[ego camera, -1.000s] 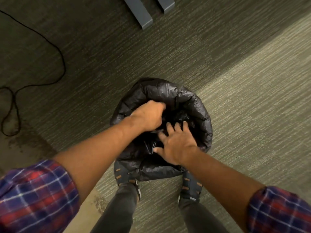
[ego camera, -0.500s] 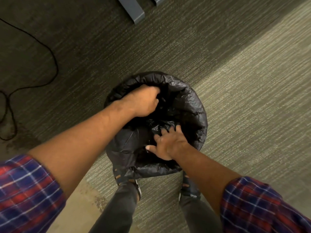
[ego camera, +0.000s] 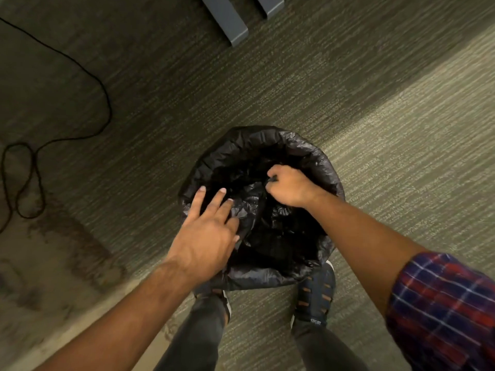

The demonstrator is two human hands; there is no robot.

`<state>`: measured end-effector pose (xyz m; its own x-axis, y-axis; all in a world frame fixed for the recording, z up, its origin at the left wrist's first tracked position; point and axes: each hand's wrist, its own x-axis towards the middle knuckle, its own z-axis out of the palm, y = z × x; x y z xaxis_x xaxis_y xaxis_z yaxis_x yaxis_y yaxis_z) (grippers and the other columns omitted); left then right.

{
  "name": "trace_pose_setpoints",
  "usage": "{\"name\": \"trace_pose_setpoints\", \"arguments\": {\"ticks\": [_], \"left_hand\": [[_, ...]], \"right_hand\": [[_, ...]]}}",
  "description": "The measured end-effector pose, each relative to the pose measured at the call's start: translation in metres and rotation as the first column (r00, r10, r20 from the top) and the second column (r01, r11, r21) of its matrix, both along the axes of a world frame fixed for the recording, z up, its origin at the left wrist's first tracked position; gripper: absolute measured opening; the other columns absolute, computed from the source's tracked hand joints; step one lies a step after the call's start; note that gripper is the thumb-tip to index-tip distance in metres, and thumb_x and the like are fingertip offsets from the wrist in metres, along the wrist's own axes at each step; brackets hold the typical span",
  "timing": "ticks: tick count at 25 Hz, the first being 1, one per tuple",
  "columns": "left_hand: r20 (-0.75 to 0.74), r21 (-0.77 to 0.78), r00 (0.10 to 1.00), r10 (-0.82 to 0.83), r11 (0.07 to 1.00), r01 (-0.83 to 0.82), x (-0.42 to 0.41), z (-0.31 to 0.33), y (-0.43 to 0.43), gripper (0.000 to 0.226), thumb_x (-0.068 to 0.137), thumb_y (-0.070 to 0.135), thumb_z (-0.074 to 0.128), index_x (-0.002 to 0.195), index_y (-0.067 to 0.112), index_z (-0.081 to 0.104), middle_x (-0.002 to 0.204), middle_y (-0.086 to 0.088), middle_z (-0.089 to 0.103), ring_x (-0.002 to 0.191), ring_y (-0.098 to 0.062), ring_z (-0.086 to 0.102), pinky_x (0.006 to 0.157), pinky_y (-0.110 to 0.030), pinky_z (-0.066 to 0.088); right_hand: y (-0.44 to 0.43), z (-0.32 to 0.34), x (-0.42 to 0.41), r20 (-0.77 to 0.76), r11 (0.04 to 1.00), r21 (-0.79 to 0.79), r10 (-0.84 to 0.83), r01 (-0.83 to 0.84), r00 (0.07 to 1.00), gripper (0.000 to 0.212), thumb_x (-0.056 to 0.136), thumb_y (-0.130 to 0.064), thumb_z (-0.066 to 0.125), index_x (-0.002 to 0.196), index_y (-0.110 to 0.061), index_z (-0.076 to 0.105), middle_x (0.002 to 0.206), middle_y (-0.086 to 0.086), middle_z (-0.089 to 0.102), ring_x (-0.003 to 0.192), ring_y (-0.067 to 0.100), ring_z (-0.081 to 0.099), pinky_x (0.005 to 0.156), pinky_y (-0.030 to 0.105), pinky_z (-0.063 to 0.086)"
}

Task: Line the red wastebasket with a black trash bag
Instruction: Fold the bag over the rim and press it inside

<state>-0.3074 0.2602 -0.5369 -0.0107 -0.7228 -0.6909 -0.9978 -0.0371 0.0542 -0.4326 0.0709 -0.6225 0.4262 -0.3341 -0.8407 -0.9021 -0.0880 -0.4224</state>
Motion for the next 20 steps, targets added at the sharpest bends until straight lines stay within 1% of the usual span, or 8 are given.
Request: {"name": "trace_pose_setpoints", "arguments": {"ticks": [2, 3, 5, 8, 11, 14, 17, 20], "left_hand": [[-0.147, -0.354, 0.954, 0.262, 0.887, -0.298, 0.007, 0.005, 0.016, 0.032, 0.105, 0.023, 0.061, 0.133, 0.014, 0.071, 0.155, -0.015, 0.061, 0.154, -0.038, 0.045, 0.128, -0.06, 0.028], [-0.225, -0.459, 0.861, 0.456, 0.73, -0.507, 0.008, 0.008, 0.024, 0.033, 0.103, 0.018, 0.065, 0.134, 0.012, 0.07, 0.149, -0.017, 0.062, 0.145, -0.039, 0.05, 0.12, -0.057, 0.036], [-0.329, -0.385, 0.483, 0.811, 0.352, -0.853, 0.005, 0.013, 0.032, 0.043, 0.102, 0.02, 0.066, 0.144, 0.009, 0.061, 0.14, -0.019, 0.059, 0.132, -0.037, 0.051, 0.11, -0.05, 0.041], [-0.399, -0.094, -0.098, 0.911, -0.147, -0.985, 0.001, 0.005, 0.027, 0.032, 0.107, 0.024, 0.061, 0.135, 0.012, 0.066, 0.124, -0.008, 0.074, 0.115, -0.029, 0.07, 0.094, -0.035, 0.056], [-0.467, -0.114, -0.134, 0.874, -0.209, -0.971, -0.005, -0.008, 0.02, 0.019, 0.109, 0.023, 0.057, 0.116, 0.019, 0.074, 0.095, 0.008, 0.076, 0.085, -0.007, 0.07, 0.067, -0.017, 0.05], [-0.559, 0.048, -0.306, 0.771, -0.339, -0.94, -0.007, -0.022, 0.015, 0.023, 0.106, 0.028, 0.053, 0.101, 0.027, 0.075, 0.098, 0.001, 0.078, 0.09, -0.021, 0.072, 0.083, -0.04, 0.057], [-0.598, 0.209, -0.465, 0.653, -0.433, -0.877, -0.002, -0.025, 0.02, 0.029, 0.102, 0.032, 0.05, 0.086, 0.03, 0.075, 0.096, -0.001, 0.077, 0.091, -0.021, 0.069, 0.085, -0.042, 0.053], [-0.563, 0.268, -0.567, 0.601, -0.516, -0.814, 0.004, -0.013, 0.026, 0.032, 0.101, 0.026, 0.05, 0.087, 0.031, 0.078, 0.084, 0.015, 0.08, 0.077, 0.0, 0.072, 0.072, -0.025, 0.054]], "right_hand": [[0.016, 0.033, 0.001, 0.234, 0.949, -0.289, 0.199, -0.128, 0.952, 0.032, 0.097, -0.022, 0.052, 0.122, -0.014, 0.072, 0.117, 0.013, 0.071, 0.107, 0.035, 0.069, 0.094, 0.046, 0.059], [0.024, 0.052, 0.003, 0.329, 0.865, -0.484, 0.322, -0.134, 0.887, 0.029, 0.098, -0.023, 0.051, 0.114, -0.012, 0.072, 0.108, 0.011, 0.069, 0.098, 0.033, 0.068, 0.086, 0.048, 0.059], [0.026, 0.08, 0.012, 0.371, 0.639, -0.767, 0.503, -0.047, 0.781, 0.028, 0.101, -0.026, 0.053, 0.117, -0.011, 0.07, 0.108, 0.009, 0.066, 0.096, 0.03, 0.061, 0.082, 0.046, 0.051], [-0.005, 0.097, 0.037, 0.19, 0.491, -0.858, 0.573, -0.149, 0.797, 0.033, 0.107, -0.033, 0.05, 0.123, -0.01, 0.068, 0.114, 0.013, 0.07, 0.102, 0.034, 0.065, 0.086, 0.048, 0.047], [-0.036, 0.085, 0.058, -0.004, 0.586, -0.679, 0.599, -0.442, 0.8, 0.041, 0.113, -0.039, 0.036, 0.126, -0.009, 0.061, 0.12, 0.015, 0.07, 0.107, 0.042, 0.07, 0.088, 0.05, 0.053], [-0.041, 0.073, 0.059, -0.016, 0.669, -0.561, 0.58, -0.488, 0.814, 0.048, 0.113, -0.047, 0.027, 0.13, -0.011, 0.055, 0.125, 0.017, 0.069, 0.111, 0.044, 0.069, 0.092, 0.053, 0.058], [-0.046, 0.073, 0.055, 0.077, 0.753, -0.514, 0.517, -0.411, 0.852, 0.055, 0.112, -0.052, 0.03, 0.133, -0.011, 0.058, 0.128, 0.016, 0.068, 0.116, 0.04, 0.068, 0.097, 0.05, 0.057], [-0.049, 0.082, 0.029, 0.218, 0.8, -0.588, 0.297, -0.118, 0.929, 0.058, 0.111, -0.05, 0.035, 0.142, -0.006, 0.056, 0.134, 0.018, 0.062, 0.122, 0.036, 0.063, 0.105, 0.053, 0.053]]}}
